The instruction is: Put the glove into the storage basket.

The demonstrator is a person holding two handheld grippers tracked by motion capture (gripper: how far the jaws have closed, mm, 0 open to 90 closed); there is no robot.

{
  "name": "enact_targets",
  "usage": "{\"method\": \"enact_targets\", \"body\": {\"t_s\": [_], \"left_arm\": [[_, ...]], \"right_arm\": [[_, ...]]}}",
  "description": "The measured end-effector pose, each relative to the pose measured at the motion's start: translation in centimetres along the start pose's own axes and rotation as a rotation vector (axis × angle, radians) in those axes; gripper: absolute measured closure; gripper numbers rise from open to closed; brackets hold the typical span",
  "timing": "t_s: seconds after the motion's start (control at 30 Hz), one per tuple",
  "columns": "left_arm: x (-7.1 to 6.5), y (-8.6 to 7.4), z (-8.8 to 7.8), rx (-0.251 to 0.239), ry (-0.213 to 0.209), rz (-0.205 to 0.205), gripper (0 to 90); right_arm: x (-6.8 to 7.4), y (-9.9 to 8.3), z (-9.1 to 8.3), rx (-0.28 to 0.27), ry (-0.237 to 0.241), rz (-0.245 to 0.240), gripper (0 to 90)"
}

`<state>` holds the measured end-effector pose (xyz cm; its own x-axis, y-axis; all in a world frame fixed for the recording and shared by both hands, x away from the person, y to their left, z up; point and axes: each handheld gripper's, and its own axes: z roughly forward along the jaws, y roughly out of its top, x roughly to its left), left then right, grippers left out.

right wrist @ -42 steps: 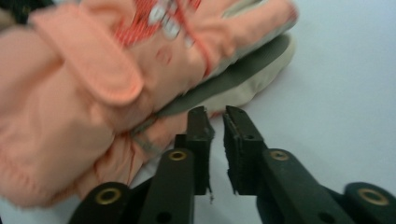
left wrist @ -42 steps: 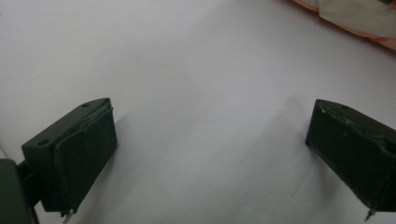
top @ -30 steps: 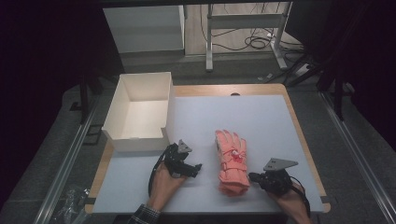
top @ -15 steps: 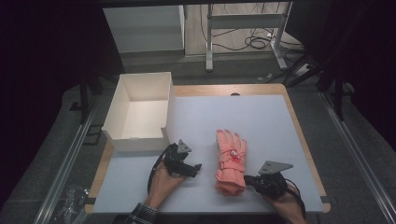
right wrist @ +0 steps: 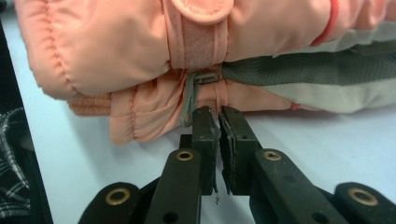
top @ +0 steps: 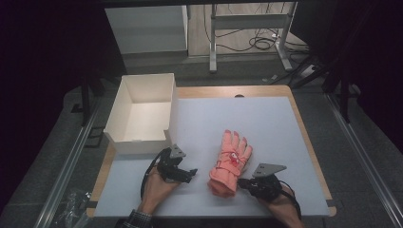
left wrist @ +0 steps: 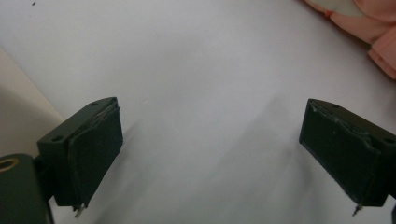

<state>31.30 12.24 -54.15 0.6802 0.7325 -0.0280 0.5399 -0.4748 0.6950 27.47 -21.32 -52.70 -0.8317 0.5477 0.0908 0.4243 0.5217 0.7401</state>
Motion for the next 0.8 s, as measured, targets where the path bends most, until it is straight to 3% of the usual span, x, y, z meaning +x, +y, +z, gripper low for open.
{"method": "enact_targets", "body": {"t_s": [0.3, 0.5, 0.8], "left_arm": [[0.4, -0.8, -0.2, 0.005, 0.033, 0.021, 6.2], [0.8, -1.0, 0.0, 0.0, 0.001, -0.003, 5.5], [0.8, -0.9, 0.1, 0.009, 0.005, -0.01, 4.1]], "right_arm": [[0.6, 1.1, 1.4, -0.002, 0.011, -0.01, 83.8], [0.9, 1.8, 2.4, 0.002, 0.018, -0.007, 83.8], [0.9, 1.9, 2.4, 0.013, -0.002, -0.012, 81.3]]}}
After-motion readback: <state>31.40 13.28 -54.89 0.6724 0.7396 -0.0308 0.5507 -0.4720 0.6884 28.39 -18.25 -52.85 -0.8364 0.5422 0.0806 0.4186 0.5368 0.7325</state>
